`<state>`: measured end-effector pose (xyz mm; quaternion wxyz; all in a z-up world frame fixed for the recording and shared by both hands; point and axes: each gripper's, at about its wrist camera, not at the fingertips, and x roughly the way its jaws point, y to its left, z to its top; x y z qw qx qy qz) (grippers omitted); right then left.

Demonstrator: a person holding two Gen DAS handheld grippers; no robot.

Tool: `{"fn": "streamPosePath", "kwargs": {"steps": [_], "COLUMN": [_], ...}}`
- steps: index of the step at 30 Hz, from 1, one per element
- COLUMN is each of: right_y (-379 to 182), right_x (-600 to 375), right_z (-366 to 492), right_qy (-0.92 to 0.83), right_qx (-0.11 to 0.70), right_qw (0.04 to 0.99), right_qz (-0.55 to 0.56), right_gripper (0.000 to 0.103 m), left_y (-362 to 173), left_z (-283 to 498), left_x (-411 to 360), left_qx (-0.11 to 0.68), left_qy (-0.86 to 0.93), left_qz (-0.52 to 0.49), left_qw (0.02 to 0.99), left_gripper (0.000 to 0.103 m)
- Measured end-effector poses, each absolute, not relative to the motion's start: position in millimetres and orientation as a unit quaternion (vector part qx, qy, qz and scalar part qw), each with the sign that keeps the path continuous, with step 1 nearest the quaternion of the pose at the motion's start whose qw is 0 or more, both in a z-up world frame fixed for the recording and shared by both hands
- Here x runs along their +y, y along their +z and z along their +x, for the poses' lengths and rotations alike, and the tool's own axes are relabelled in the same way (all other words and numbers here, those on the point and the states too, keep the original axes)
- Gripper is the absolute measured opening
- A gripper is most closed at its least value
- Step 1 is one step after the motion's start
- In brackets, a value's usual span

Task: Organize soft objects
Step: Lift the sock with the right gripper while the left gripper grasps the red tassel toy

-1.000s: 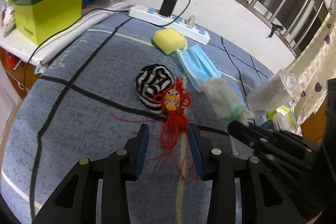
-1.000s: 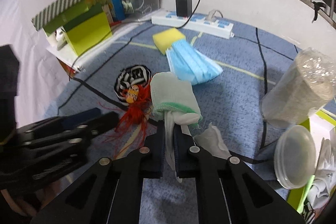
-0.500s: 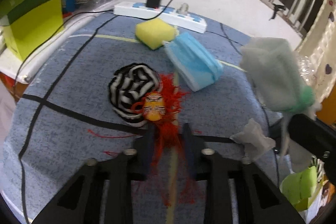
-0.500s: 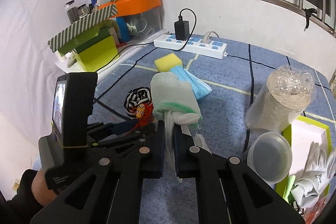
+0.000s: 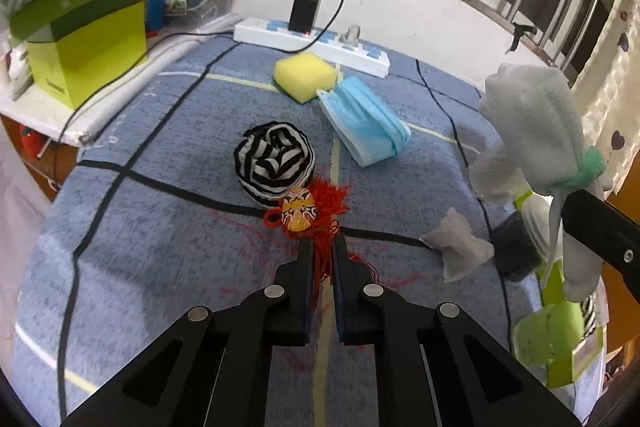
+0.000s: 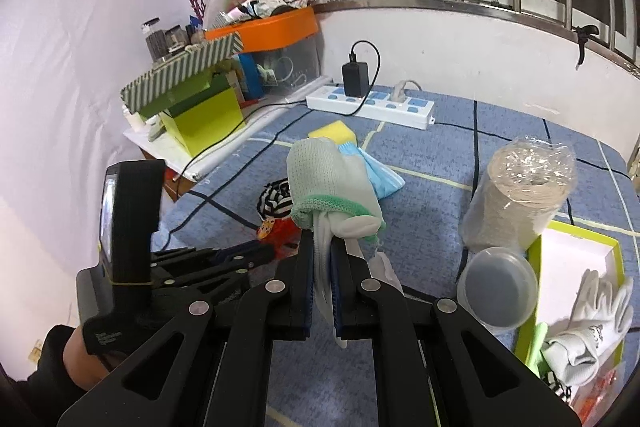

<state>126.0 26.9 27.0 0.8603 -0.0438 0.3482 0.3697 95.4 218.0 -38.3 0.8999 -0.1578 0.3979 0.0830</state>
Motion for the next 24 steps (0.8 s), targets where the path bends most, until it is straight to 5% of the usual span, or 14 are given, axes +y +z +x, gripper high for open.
{"fn": "streamPosePath", "kwargs": {"steps": [18,20,22,24], "right_y": [63,61,58,57], "right_x": [-39,-42,-43,-47], "right_z": [89,88,89,89], "right_qy": [0.360,0.359,0.359,0.358], "right_qx": [0.303,0.305,0.310,0.313], "right_qw": [0.882,0.882,0.880,0.880], "right_qz": [-0.017,-0.016,-0.017,-0.017], "right_gripper": [0.007,0.007,0.007,0.007], "left_y": [7,-2,-9,-18], "left_z": [51,54,55,54], "left_x": [180,181,182,184], "left_qx": [0.360,0.372,0.380,0.387], "left_qy": [0.072,0.076,0.076,0.072], "left_qz": [-0.127,-0.126,-0.129,-0.126], "left_qw": [0.922,0.916,0.913,0.911], "left_gripper": [0.003,0.007,0.025,0.034]}}
